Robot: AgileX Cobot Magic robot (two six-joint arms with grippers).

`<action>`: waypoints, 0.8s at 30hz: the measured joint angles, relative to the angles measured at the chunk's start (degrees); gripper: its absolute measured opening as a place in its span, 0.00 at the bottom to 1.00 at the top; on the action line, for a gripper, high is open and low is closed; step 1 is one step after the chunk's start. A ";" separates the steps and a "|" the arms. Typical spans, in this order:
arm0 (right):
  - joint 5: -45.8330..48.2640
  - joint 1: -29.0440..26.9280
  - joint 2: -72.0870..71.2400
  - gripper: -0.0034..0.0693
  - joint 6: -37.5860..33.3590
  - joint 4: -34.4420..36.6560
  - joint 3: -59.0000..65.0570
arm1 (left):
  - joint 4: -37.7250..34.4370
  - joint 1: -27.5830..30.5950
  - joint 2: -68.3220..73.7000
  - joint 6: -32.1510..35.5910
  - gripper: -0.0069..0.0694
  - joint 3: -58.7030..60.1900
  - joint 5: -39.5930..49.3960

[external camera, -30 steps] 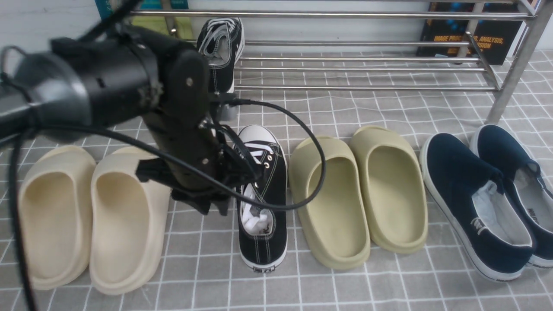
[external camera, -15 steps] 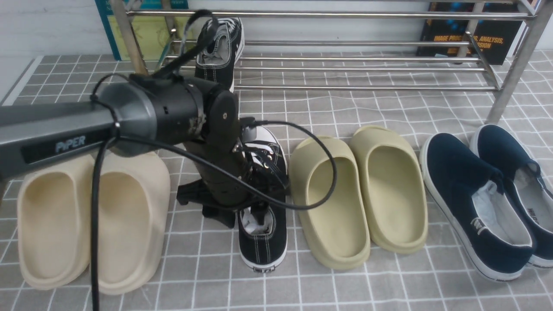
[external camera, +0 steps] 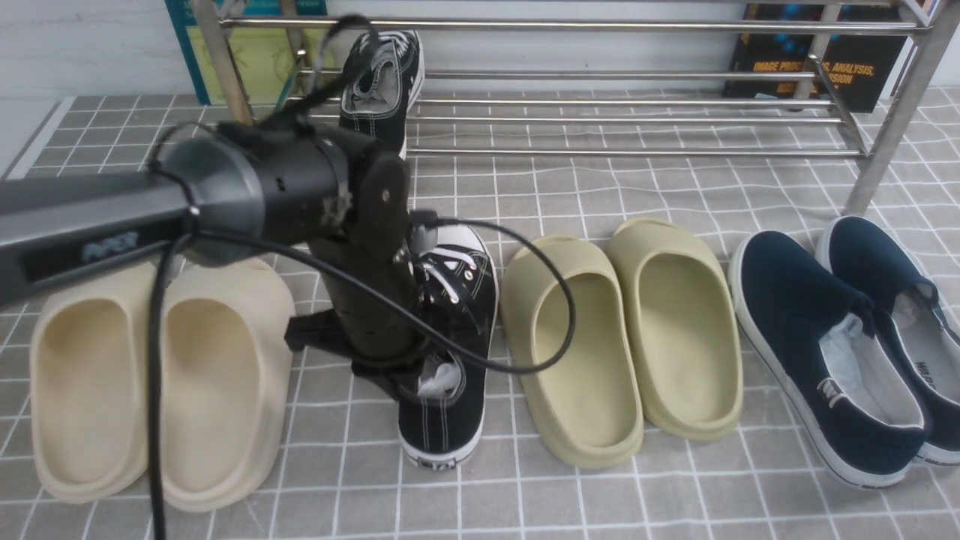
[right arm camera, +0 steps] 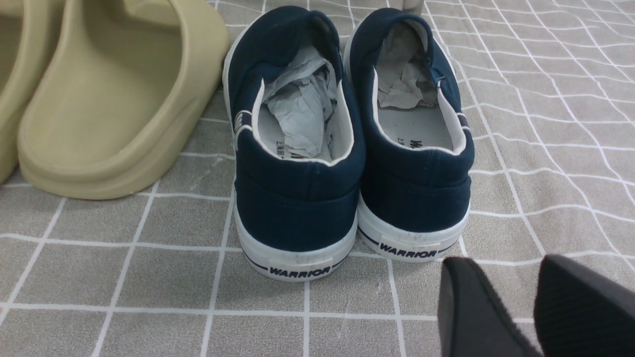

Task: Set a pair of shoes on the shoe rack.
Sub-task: Use the left arm to grab the shoe closest to it, then use the left arm to put a shoe into the shoe rack

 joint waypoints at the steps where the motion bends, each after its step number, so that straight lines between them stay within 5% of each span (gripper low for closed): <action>1: 0.00 0.00 0.00 0.38 0.00 0.00 0.00 | 0.00 0.00 -1.15 0.09 0.09 -0.44 0.83; 14: 0.00 0.00 0.00 0.38 0.00 0.00 0.00 | -0.03 0.00 -8.10 1.24 0.09 -7.77 1.56; 24: 0.00 0.00 0.00 0.38 0.00 0.00 0.00 | -5.59 6.93 0.50 1.48 0.09 -17.78 -0.35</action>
